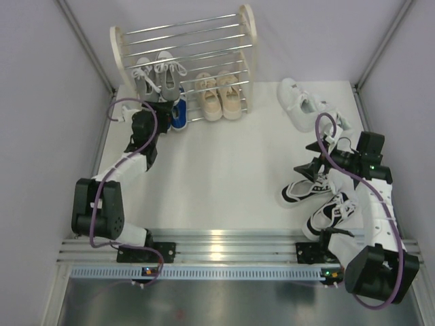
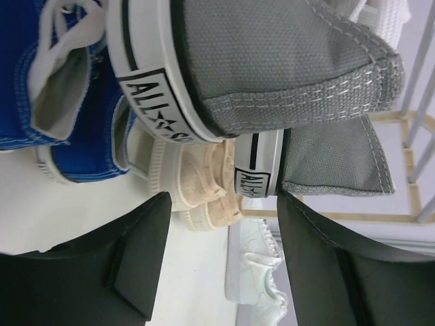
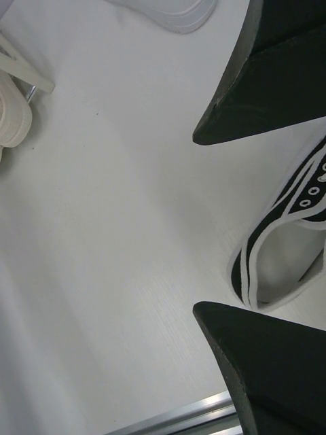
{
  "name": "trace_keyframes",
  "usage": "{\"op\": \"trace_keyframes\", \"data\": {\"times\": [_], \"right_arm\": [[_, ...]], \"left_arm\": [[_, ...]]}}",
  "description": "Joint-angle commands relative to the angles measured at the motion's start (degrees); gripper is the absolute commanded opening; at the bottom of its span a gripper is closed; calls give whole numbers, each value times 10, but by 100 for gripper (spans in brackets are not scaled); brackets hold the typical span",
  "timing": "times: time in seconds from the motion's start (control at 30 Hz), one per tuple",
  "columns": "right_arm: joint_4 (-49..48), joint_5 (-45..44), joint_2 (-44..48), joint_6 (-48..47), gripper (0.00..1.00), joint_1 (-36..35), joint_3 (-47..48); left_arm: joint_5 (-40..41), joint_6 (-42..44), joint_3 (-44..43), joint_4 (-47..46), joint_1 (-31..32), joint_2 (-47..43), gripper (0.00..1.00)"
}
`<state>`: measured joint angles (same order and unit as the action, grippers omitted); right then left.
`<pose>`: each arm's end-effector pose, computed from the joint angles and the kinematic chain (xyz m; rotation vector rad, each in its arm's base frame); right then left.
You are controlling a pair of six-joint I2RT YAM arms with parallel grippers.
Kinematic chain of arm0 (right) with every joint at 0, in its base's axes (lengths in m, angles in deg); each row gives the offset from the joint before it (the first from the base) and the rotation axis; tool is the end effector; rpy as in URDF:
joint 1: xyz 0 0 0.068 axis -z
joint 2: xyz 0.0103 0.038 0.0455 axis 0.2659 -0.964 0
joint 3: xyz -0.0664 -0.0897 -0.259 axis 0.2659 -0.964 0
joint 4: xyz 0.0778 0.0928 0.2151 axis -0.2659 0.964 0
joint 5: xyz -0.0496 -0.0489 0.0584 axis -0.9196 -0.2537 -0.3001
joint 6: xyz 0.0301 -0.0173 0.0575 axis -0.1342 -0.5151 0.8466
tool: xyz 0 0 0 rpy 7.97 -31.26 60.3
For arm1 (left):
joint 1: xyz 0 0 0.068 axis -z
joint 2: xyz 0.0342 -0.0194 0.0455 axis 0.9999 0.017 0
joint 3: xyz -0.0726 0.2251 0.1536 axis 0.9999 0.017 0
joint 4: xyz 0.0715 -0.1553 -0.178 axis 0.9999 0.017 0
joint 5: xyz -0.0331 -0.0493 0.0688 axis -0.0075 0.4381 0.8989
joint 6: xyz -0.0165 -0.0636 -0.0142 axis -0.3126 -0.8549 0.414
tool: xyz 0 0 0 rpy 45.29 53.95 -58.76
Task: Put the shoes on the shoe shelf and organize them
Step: Adjust the shoe at the shoe shelf.
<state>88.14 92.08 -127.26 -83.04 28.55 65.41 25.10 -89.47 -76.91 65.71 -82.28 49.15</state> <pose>0.1815 0.0072 0.2883 -0.9345 1.6796 0.6812 0.3324 -0.0337 0.2741 -1.0611 1.5353 -0.8740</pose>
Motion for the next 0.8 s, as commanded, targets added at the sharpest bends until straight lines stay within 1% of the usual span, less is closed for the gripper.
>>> {"op": "trace_keyframes", "data": {"times": [0.0, 0.1, 0.13, 0.23, 0.3, 0.33, 0.4, 0.43, 0.5, 0.57, 0.63, 0.7, 0.73, 0.77], "right_arm": [[3, 29, -4, -24, 99, -4, 2], [5, 29, -6, -27, 100, -4, 1], [6, 29, -7, -28, 100, -4, 1], [8, 30, -9, -31, 99, -4, 2], [10, 30, -8, -34, 100, -4, 4], [11, 31, -9, -35, 99, -4, 4], [13, 31, -8, -36, 99, -4, 4], [13, 32, -8, -38, 100, -4, 4], [16, 33, -7, -39, 99, -4, 5], [17, 33, -6, -41, 99, -4, 5], [18, 35, -6, -42, 99, -4, 5], [20, 34, -7, -42, 99, -4, 5], [21, 33, -7, -42, 99, -4, 6], [21, 33, -7, -42, 99, -4, 6]], "left_arm": [[1, -51, 10, -164, -9, 31, 68], [-5, -63, 19, -219, -9, 48, 66], [-5, -69, 22, -230, -9, 55, 66], [-12, -87, 20, -244, -9, 70, 61], [-20, -97, 18, -266, -9, 82, 48], [-24, -107, 18, -276, -9, 94, 39], [-37, -118, 13, -295, -9, 107, 27], [-42, -124, 10, -297, -9, 118, 23], [-56, -124, -5, -298, -9, 125, 19], [-56, -126, -12, -297, -9, 129, 19], [-56, -126, -15, -297, -9, 126, 22], [-57, -126, -11, -298, -9, 124, 31], [-56, -128, -10, -297, -9, 121, 39], [-56, -128, -4, -297, -9, 117, 42]]}}
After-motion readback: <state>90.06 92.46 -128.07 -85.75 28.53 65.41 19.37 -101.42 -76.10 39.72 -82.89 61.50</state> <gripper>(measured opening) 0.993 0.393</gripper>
